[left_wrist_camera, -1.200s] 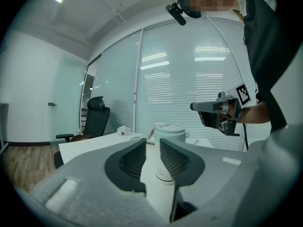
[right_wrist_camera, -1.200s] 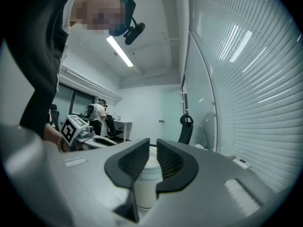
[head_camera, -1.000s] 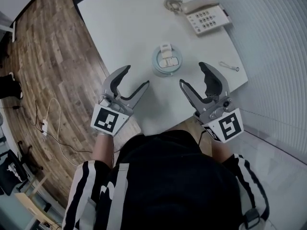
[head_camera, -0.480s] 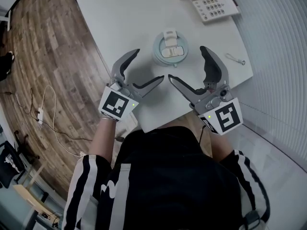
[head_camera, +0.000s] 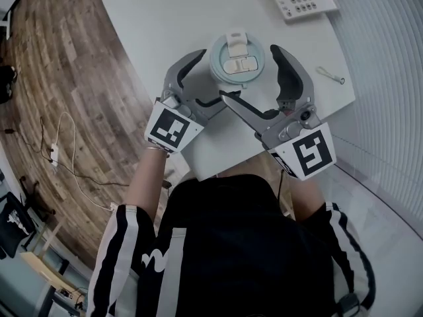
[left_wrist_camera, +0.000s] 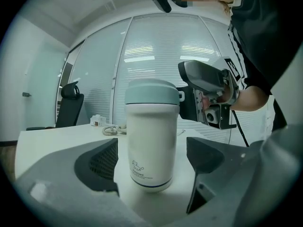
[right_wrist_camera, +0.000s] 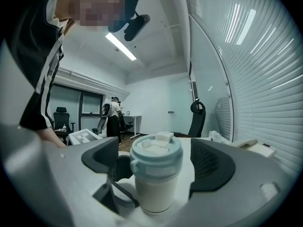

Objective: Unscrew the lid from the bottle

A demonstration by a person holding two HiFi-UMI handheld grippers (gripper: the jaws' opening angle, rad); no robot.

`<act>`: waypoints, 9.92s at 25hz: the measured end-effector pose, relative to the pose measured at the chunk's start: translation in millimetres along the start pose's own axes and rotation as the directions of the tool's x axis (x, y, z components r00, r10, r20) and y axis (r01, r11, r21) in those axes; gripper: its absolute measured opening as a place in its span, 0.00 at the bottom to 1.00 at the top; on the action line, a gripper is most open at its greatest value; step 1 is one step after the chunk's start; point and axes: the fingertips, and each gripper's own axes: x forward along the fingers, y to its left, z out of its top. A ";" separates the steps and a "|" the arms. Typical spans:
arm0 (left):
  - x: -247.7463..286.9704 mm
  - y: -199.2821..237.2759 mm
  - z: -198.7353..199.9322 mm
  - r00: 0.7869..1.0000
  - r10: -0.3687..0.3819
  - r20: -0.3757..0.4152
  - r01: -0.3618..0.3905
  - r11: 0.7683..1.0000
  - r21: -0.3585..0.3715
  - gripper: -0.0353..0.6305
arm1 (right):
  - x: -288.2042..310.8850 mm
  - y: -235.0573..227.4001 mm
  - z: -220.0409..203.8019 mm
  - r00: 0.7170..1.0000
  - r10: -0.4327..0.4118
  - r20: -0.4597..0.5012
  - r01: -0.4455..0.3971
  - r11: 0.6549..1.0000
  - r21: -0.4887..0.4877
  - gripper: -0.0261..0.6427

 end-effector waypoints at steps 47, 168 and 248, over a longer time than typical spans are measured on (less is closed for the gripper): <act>43.7 -7.3 52.9 0.988 -0.155 0.027 0.154 0.987 0.045 0.77 | 45.1 1.8 46.7 0.998 0.025 0.052 -0.029 0.997 0.069 0.73; -141.8 12.7 164.6 0.989 -0.130 0.070 0.125 0.989 0.073 0.74 | 55.5 161.8 192.6 0.975 0.128 0.183 -0.123 0.992 -0.039 0.67; -135.9 -82.8 158.2 0.854 -0.520 0.009 0.517 0.852 0.087 0.74 | -11.9 178.6 182.1 0.714 0.697 0.074 -0.696 0.717 -0.033 0.70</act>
